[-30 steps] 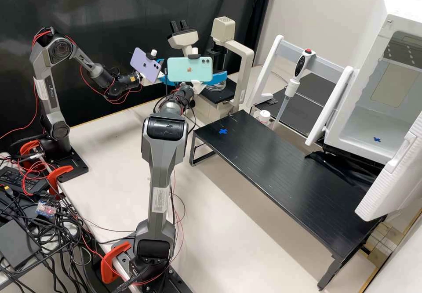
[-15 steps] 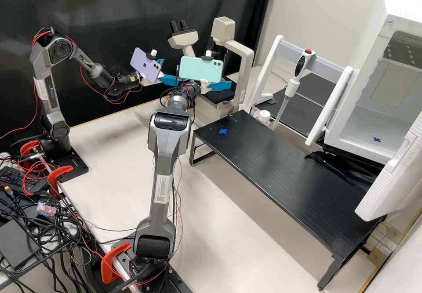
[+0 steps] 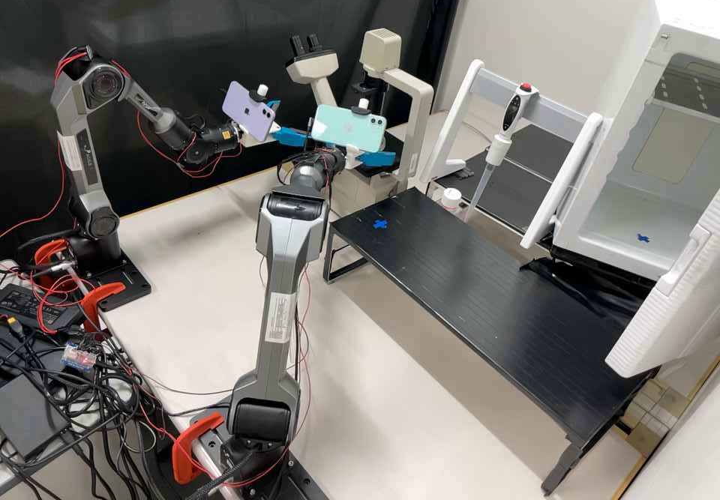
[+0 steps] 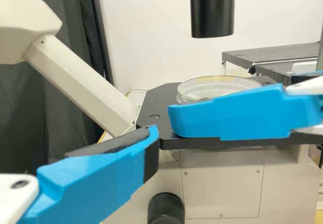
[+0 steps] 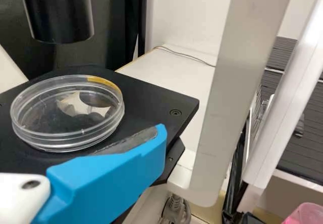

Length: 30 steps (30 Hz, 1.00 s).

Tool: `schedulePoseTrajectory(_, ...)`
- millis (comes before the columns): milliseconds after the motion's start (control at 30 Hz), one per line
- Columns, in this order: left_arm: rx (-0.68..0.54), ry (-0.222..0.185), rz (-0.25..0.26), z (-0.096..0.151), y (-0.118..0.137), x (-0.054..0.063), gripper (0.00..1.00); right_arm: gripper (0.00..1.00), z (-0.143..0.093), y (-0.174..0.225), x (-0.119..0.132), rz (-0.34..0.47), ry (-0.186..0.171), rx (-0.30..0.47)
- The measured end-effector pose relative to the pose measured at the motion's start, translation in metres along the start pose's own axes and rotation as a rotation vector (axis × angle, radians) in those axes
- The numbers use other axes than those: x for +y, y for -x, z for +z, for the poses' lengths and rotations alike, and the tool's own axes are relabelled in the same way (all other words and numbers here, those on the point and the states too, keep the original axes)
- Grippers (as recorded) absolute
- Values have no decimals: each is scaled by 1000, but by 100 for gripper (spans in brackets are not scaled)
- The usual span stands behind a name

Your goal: Move the petri dish to the bench

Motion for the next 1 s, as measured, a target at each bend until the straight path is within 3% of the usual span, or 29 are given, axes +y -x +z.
schedulePoseTrajectory(433, 0, 0, 0, 0, 0, 0, 100, 100, 10, -7, -17, -42, -8, -44)
schedulePoseTrajectory(467, 0, 0, 0, 0, 0, 0, 100, 0, 10, -7, -19, -45, -7, -45)
schedulePoseTrajectory(1000, 0, 0, 0, 0, 0, 0, 100, 0, 6, -12, -27, -55, 5, -48)
